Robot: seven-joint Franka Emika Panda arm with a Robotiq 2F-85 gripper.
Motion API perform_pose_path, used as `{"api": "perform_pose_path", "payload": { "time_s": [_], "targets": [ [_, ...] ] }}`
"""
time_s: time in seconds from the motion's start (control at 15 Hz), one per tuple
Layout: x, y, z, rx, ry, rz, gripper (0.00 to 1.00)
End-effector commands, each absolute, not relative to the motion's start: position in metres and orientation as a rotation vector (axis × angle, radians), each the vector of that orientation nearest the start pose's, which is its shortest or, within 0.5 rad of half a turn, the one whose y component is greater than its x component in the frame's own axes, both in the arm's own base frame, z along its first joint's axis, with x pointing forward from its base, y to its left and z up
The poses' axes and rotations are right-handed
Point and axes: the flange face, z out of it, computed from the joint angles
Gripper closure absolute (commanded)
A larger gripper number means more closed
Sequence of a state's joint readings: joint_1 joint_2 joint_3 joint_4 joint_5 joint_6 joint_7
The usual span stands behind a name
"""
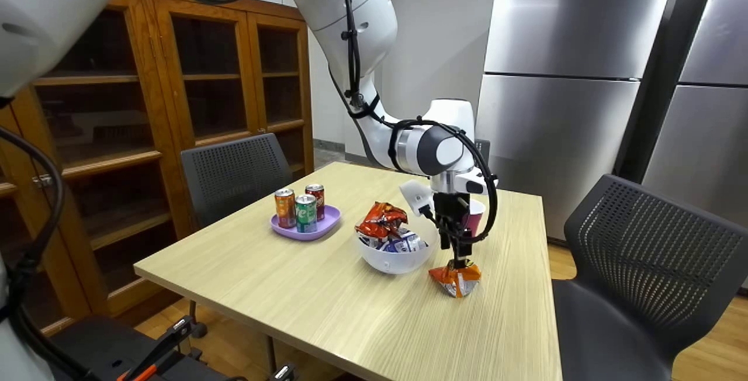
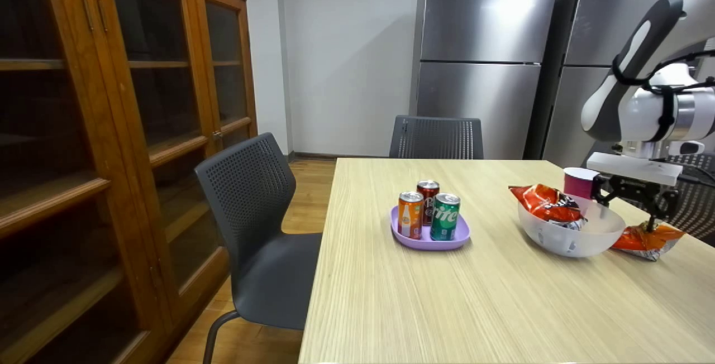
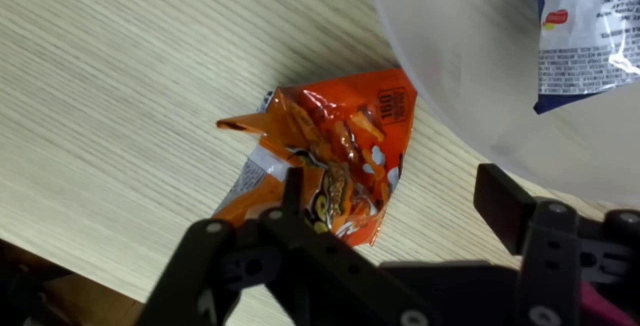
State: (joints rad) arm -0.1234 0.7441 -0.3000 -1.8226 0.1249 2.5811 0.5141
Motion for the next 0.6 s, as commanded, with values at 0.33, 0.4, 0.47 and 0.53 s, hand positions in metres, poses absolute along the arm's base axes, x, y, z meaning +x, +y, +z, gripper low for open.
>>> {"api": "perform_pose_path", "payload": {
  "time_s": [0.33, 0.4, 0.47, 0.53],
  "targets": [
    [0.6016, -0.2638, 0.1505, -2.862, 1.569, -0.091, 0.82],
    [0.6012, -0.2643, 0.1512, -2.863, 1.57, -0.093, 0.9],
    [0.6003, -0.265, 0.152, -2.864, 1.572, -0.095, 0.97],
    [0.5992, -0.2656, 0.153, -2.866, 1.573, -0.097, 1.0]
  ]
}}
